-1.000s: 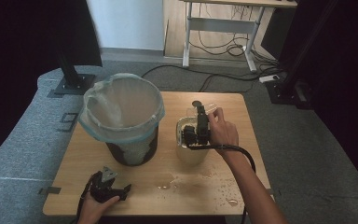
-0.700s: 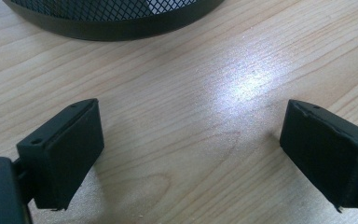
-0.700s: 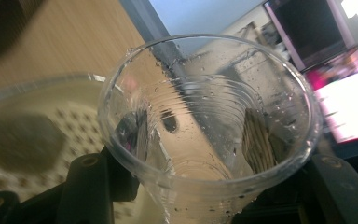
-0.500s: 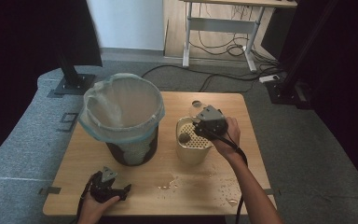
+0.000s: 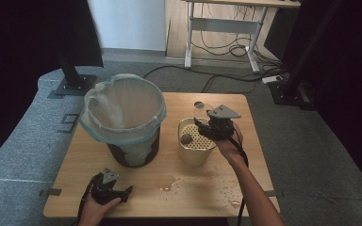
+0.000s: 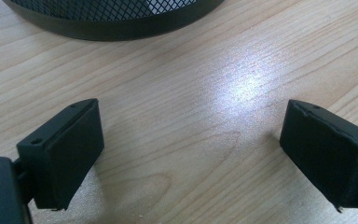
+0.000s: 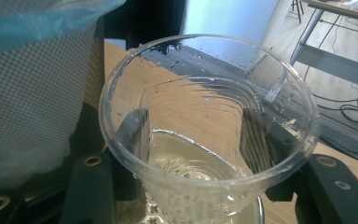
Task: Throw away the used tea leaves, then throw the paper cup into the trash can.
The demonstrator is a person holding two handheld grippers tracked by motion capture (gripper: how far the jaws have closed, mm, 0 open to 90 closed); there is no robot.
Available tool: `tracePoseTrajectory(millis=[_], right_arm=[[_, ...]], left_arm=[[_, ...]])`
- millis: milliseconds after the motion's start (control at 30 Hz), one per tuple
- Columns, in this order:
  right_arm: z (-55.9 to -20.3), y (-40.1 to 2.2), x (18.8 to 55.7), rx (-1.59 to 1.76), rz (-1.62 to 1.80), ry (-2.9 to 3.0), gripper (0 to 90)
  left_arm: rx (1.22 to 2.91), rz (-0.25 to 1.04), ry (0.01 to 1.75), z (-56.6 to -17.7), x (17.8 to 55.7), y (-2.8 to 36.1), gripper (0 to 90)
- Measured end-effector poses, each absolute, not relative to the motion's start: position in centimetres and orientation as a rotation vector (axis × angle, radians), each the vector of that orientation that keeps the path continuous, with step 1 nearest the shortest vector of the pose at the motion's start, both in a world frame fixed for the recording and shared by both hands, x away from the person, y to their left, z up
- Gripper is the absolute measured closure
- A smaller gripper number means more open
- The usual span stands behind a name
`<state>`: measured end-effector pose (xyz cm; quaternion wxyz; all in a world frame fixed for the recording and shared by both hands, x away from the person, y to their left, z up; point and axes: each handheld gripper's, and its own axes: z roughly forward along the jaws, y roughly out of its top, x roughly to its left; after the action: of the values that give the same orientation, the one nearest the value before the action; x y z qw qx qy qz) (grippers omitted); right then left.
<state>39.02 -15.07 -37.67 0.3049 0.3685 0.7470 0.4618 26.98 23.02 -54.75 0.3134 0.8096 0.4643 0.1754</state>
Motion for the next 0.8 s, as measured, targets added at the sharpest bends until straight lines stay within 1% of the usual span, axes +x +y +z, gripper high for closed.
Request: tracePoseTrajectory(millis=[333, 400, 467, 500, 533, 600, 800], right_arm=[[-36.5, -15.5, 38.9, 0.998, 1.322, 1.934, 43.3], [-35.2, -15.1, 38.7, 0.986, 1.368, 1.914, 43.2], [-34.7, -15.0, 38.7, 0.981, 1.384, 1.907, 43.2], [-33.5, -14.5, 38.6, 0.978, 1.426, 1.889, 43.2], [-33.5, -14.5, 38.6, 0.978, 1.426, 1.889, 43.2], [-32.2, -14.0, 38.4, 0.966, 1.470, 1.867, 43.2], [-28.6, -11.5, 38.1, 0.904, 1.549, 1.844, 43.1]], left_arm=[[2.135, 0.462, 1.222, -54.8, 27.0, 23.0, 5.7], [2.134, 0.461, 1.222, -54.8, 27.0, 23.0, 5.8], [2.135, 0.460, 1.223, -54.7, 27.0, 23.0, 5.7], [2.136, 0.460, 1.223, -54.7, 27.0, 23.0, 5.8], [2.135, 0.461, 1.222, -54.7, 27.0, 23.0, 5.8], [2.135, 0.461, 1.223, -54.7, 27.0, 23.0, 5.8], [2.135, 0.463, 1.222, -54.7, 27.0, 23.0, 5.8]])
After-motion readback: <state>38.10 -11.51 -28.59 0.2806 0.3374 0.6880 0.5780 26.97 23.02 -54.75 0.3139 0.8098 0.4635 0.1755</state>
